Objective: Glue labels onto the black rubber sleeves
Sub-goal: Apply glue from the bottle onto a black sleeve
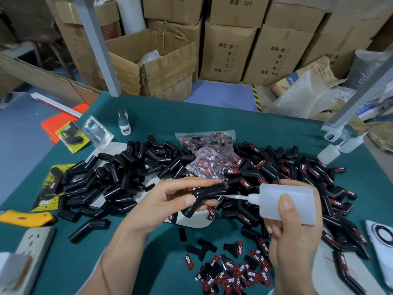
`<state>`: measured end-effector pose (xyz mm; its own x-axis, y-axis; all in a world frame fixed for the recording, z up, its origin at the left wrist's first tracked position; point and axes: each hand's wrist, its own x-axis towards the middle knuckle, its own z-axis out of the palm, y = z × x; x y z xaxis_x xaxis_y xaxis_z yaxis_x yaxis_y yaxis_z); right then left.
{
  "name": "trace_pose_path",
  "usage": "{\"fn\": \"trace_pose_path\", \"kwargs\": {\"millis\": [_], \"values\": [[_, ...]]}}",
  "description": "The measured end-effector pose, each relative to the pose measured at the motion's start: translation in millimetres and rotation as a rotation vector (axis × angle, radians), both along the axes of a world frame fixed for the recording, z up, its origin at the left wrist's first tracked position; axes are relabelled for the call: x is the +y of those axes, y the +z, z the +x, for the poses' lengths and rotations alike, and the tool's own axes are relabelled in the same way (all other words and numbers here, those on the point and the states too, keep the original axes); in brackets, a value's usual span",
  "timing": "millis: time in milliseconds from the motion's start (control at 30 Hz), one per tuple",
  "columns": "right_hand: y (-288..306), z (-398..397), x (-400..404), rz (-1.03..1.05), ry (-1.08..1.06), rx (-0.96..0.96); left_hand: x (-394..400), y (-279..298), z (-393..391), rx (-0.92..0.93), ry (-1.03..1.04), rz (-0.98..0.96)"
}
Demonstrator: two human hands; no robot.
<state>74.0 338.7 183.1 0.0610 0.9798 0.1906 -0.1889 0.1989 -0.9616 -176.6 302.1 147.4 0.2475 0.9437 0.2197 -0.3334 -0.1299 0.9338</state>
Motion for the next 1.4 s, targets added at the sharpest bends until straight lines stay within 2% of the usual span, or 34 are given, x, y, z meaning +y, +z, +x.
{"fn": "trace_pose_path", "kwargs": {"millis": [1400], "values": [[3.6,-2.1,-5.7,0.043,-0.027,-0.083,-6.0,10.1,6.4,-0.056,0.047,-0.126]]}}
